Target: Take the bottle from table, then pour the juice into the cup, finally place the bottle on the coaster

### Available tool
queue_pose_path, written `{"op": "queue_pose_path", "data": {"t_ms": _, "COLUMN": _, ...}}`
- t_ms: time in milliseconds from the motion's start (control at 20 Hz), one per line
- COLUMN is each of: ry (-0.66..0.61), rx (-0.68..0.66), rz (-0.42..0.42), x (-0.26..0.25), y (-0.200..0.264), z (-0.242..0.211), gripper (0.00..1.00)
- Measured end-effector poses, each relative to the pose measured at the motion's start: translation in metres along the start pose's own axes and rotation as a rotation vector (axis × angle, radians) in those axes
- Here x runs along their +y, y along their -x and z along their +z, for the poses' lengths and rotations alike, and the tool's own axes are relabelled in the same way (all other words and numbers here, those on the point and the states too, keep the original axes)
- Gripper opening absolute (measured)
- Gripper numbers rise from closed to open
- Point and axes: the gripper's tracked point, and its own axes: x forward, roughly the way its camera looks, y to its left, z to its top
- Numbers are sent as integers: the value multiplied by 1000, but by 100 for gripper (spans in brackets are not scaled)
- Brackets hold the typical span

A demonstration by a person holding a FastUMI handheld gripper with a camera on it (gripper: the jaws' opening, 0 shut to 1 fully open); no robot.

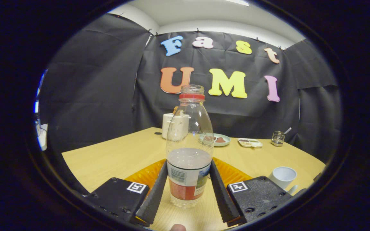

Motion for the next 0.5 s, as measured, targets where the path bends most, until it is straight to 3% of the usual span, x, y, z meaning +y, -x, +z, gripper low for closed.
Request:
{"op": "queue_pose_path", "data": {"t_ms": 200, "ry": -18, "rx": -24, "rz": 51, "x": 9, "y": 22, "z": 37, "gripper": 78}}
{"op": "queue_pose_path", "data": {"t_ms": 500, "ry": -186, "rx": -16, "rz": 139, "x": 21, "y": 65, "z": 72, "gripper": 78}}
